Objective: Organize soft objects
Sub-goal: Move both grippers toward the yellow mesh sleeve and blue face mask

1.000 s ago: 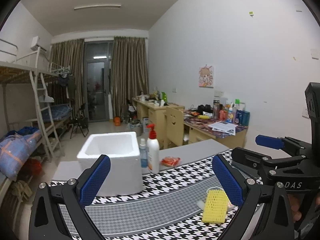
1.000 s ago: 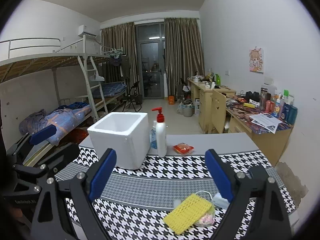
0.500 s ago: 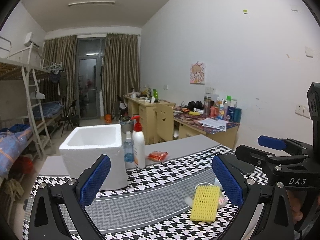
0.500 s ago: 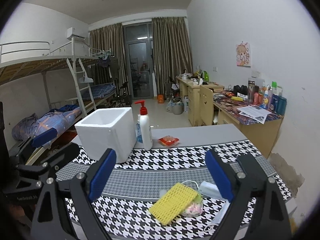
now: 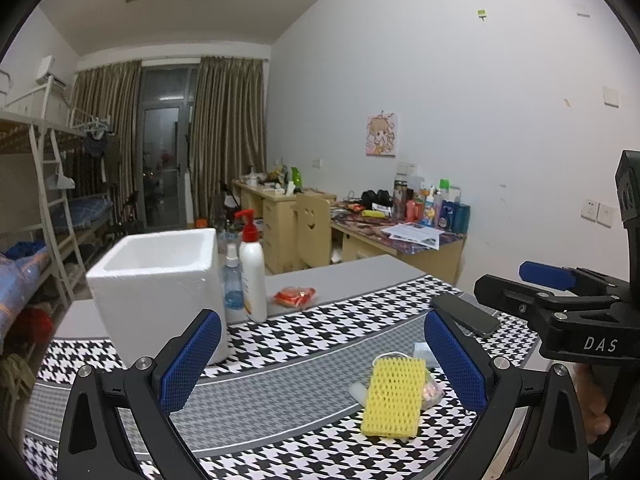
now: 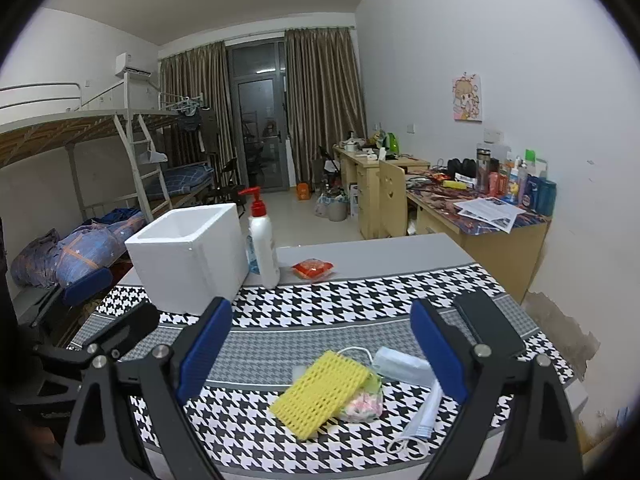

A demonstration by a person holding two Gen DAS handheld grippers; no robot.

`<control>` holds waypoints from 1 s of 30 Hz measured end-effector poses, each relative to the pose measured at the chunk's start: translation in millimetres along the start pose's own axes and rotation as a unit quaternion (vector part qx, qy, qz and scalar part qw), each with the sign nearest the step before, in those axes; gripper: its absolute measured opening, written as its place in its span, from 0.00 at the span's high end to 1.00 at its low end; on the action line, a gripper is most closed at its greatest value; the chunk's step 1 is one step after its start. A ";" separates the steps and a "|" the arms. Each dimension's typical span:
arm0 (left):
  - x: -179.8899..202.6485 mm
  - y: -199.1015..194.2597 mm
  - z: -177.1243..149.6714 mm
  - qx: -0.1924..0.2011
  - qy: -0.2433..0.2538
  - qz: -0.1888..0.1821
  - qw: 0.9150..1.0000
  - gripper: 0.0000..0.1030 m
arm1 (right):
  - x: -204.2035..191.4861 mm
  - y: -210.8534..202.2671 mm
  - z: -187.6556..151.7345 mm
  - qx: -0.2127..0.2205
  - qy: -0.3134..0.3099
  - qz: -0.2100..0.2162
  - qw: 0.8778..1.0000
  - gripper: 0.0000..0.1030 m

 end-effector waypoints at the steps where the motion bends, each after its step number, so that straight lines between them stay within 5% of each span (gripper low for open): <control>1: 0.5 0.7 -0.9 -0.001 0.001 -0.001 1.000 0.01 | 1.6 -0.4 -0.8 0.001 0.001 -0.002 1.000 0.09; 30: 40.0 46.8 -29.8 -0.055 0.018 -0.047 0.997 0.01 | 53.4 11.7 -25.7 -0.016 0.027 -0.064 0.997 0.09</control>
Point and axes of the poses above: each gripper's, at about its wrist camera, not at the fingertips, and y roughly the way its jaws point, x to its right, z to its top, the point moved 3 cm from there along y, roughly the way its jaws point, and after that the axes turned 14 degrees about y, right-handed, at the moved point
